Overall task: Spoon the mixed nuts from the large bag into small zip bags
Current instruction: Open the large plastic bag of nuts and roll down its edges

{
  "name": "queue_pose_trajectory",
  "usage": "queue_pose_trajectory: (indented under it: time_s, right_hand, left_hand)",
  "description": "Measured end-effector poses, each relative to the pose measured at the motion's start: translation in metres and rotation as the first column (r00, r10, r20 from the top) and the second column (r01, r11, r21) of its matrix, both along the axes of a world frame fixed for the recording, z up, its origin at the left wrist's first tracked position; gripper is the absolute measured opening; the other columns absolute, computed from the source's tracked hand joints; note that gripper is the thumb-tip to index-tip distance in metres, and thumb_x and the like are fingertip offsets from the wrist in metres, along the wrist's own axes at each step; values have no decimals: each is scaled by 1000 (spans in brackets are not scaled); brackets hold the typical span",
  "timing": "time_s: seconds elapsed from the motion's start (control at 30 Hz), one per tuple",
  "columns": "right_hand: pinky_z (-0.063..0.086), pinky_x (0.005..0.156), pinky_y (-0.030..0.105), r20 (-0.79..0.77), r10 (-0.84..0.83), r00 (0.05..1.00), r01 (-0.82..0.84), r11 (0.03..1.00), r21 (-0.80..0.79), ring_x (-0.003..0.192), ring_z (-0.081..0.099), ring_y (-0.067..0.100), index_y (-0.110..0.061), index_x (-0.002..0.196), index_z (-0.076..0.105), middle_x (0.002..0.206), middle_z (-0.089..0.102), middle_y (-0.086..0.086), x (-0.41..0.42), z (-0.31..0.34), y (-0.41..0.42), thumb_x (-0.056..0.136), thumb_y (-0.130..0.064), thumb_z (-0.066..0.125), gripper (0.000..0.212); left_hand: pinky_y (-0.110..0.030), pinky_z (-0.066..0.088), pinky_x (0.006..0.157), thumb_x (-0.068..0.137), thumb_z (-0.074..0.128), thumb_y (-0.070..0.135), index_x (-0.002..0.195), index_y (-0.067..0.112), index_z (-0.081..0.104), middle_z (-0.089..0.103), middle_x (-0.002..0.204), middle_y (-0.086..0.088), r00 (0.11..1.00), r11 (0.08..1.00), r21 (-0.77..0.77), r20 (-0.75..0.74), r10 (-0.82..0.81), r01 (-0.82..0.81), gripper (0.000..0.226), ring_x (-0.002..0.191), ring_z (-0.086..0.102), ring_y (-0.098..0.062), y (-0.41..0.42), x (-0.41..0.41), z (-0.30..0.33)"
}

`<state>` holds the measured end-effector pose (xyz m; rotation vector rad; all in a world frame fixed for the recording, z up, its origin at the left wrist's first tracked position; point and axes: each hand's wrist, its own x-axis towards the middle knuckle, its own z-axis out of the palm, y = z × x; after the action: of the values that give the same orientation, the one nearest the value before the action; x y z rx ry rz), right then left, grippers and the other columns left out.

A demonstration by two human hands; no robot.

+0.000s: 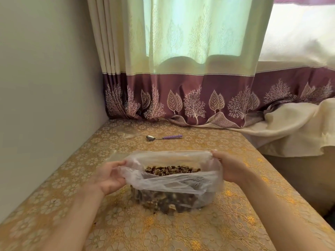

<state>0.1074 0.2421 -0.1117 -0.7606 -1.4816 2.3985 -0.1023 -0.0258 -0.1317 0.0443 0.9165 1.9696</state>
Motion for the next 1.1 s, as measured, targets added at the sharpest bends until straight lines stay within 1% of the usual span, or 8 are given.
queue_pose_trajectory:
  time_s: [0.17, 0.27, 0.47, 0.6, 0.7, 0.77, 0.9, 1.1]
  right_hand:
    - [35, 111, 37, -63, -69, 996, 32, 887, -462, 120, 50, 16, 4, 131, 47, 124, 58, 19, -3, -9, 8, 98, -16, 45, 39]
    - [44, 99, 44, -28, -124, 992, 87, 822, -563, 114, 56, 25, 0, 120, 53, 121, 59, 17, 0, -19, 12, 90, -7, 54, 31]
    - [51, 72, 41, 129, -200, 971, 209, 977, -52, 86, 60, 29, 5, 117, 54, 100, 62, 19, 11, -24, 12, 96, -20, 52, 33]
    - [50, 86, 44, 175, -479, 860, 185, 612, 769, 102, 57, 27, -2, 118, 56, 119, 59, 16, 14, -19, 9, 92, -34, 58, 41]
    - [39, 93, 44, -75, -585, 808, 159, 94, 983, 115, 49, 31, -5, 120, 59, 124, 56, 16, 16, -13, -6, 88, -37, 63, 45]
    - [38, 90, 45, -304, -531, 791, 206, -236, 950, 115, 49, 33, -8, 115, 64, 121, 57, 13, 18, -8, -22, 84, -31, 69, 39]
    - [31, 100, 28, -49, -134, 990, -1, -349, 937, 117, 48, 19, -19, 121, 63, 122, 60, -1, 27, -8, -40, 89, -33, 61, 35]
    - [33, 90, 19, 385, -38, 922, -372, -357, 857, 106, 37, 4, -33, 121, 60, 121, 51, -16, 55, -28, -43, 91, -46, 54, 33]
  left_hand:
    - [-42, 58, 53, 79, 41, -4, 125, -3, 41, 60, 79, -35, 989, 1000, 9, 145, -16, 15, 46, 70, 68, -36, 9, 5, -6]
    - [-43, 54, 80, 83, 40, -6, 135, -3, 29, 53, 107, -31, 987, 996, -83, 161, -14, 28, 53, 108, 59, -29, 7, 1, -16]
    - [-32, 53, 50, 82, 51, 9, 141, 20, 29, 59, 77, -14, 969, 954, -299, -233, -81, 8, 64, 64, 55, -20, -7, -1, -3]
    - [-27, 46, 69, 92, 53, 17, 132, 20, 44, 52, 120, -4, 546, 774, -405, -833, -91, -488, 41, 100, 53, -20, -11, 13, 10]
    - [-20, 42, 83, 91, 55, 14, 117, 25, 55, 55, 117, 6, -88, 790, -95, -979, -185, -606, 28, 103, 49, -5, -10, 35, 21]
    - [-26, 36, 102, 90, 56, 17, 122, 26, 52, 51, 120, 14, -296, 846, -143, -896, -331, -513, 34, 111, 46, -1, -6, 50, 21]
    - [-27, 29, 107, 87, 54, 40, 140, 41, 26, 27, 121, 29, -367, 729, -487, -644, -672, -481, 61, 118, 20, 6, -2, 63, 4]
    - [-20, 36, 98, 83, 60, 44, 122, 38, 53, 43, 112, 21, -483, 745, -423, -574, -661, -516, 39, 109, 36, 0, -20, 67, -7]
